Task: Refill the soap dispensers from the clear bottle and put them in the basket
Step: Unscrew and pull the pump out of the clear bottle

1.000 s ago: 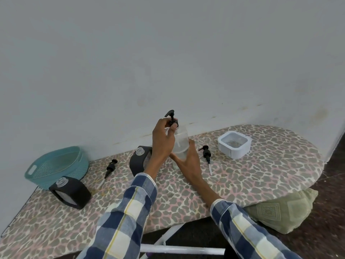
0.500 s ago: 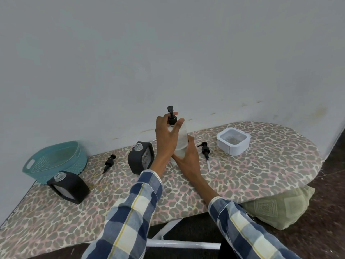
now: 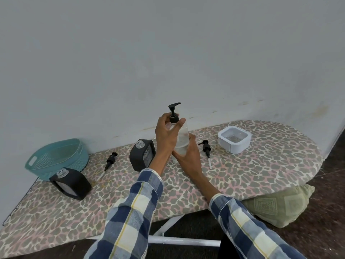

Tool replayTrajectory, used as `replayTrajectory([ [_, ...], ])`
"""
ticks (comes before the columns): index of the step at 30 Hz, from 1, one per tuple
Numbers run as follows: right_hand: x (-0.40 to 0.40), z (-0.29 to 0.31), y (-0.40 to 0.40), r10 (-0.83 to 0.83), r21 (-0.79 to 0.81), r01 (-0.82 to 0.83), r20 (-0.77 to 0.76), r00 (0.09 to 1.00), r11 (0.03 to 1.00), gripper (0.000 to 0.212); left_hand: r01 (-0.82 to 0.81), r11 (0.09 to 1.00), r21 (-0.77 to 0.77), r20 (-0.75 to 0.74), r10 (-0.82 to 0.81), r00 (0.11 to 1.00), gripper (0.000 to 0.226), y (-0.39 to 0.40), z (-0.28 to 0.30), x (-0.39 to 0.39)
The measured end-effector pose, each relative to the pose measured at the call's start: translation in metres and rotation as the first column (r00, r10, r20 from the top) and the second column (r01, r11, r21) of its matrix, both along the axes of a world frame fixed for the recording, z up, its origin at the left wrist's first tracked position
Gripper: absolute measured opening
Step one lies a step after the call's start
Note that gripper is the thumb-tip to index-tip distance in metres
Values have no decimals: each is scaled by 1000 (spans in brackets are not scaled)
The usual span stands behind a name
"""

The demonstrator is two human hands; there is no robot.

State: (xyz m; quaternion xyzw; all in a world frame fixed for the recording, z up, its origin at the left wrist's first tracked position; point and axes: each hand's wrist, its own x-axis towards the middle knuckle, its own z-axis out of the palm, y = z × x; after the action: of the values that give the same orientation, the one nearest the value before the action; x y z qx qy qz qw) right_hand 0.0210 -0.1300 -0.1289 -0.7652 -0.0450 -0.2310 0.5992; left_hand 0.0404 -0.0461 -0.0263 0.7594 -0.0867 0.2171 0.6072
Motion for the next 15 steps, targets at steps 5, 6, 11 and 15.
replayTrajectory([
  [5,1,-1,0,11,14,-11,-1,1000,1000,82,-53,996,-78,-24,51,998,62,-2,-1,-1],
  [6,1,0,-1,9,8,-9,1,1000,1000,83,-49,997,-59,-47,46,998,58,-2,0,-2],
  [11,-6,5,-2,76,49,-75,-15,997,996,69,25,988,154,-74,-14,997,18,1,1,-8],
  [15,-19,18,-14,122,196,-115,-23,992,974,43,137,926,352,-111,-104,988,44,20,6,-3],
])
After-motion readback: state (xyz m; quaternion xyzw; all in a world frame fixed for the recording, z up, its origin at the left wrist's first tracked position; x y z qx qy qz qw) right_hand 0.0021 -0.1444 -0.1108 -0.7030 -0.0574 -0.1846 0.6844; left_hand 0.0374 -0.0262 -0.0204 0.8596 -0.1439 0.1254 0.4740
